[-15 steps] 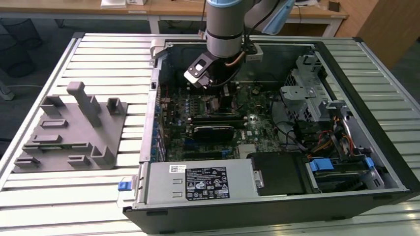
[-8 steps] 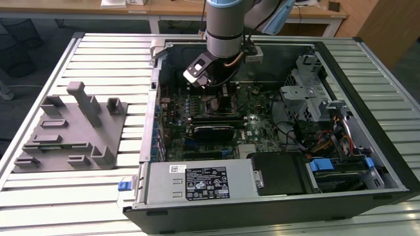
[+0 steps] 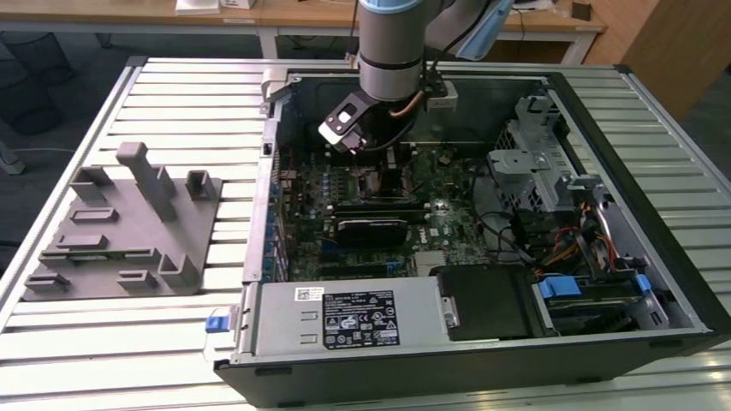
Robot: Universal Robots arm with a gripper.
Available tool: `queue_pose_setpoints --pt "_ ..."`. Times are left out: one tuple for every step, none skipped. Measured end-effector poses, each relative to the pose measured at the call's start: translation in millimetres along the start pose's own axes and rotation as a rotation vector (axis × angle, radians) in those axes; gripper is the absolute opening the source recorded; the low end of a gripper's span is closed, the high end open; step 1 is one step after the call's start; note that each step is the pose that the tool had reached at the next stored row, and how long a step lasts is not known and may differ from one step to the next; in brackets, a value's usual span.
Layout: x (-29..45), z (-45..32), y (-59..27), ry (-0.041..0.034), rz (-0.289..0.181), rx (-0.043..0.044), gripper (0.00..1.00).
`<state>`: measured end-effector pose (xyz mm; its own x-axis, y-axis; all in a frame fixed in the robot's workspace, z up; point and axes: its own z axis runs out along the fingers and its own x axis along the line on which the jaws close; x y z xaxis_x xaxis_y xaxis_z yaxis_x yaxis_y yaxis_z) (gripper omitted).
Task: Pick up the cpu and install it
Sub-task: 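Place the cpu into insertion slot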
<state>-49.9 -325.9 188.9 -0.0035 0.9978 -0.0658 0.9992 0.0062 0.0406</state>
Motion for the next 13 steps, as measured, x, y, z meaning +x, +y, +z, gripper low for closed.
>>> queue_pose_setpoints --pt "0.0 0.0 0.0 -0.0001 0.000 0.0000 0.55" --pt "0.0 0.0 0.0 -0.0001 0.000 0.0001 0.55" --pt "0.0 0.0 0.0 -0.0001 0.000 0.0001 0.55" --pt "0.0 0.0 0.0 -0.0002 0.000 0.0002 0.55" --pt "0.0 0.1 0.0 0.0000 0.000 -0.0001 0.55" --pt "0.1 0.5 -0.1 0.0011 0.000 -0.0008 0.55" --pt "0.0 0.7 -0.1 0.0014 0.000 -0.0010 0.55" --pt "0.0 0.7 -0.1 0.0015 0.000 -0.0011 0.55" --pt "0.0 0.7 -0.1 0.0016 0.000 -0.0011 0.61" --pt "0.0 0.7 -0.1 0.0017 0.000 -0.0010 0.61" --pt "0.1 0.7 -0.1 0.0024 0.000 -0.0010 0.61" --pt "0.0 0.6 -0.1 0.0034 0.000 -0.0010 0.61" --pt "0.0 0.3 -0.1 0.0048 0.000 -0.0013 0.61"
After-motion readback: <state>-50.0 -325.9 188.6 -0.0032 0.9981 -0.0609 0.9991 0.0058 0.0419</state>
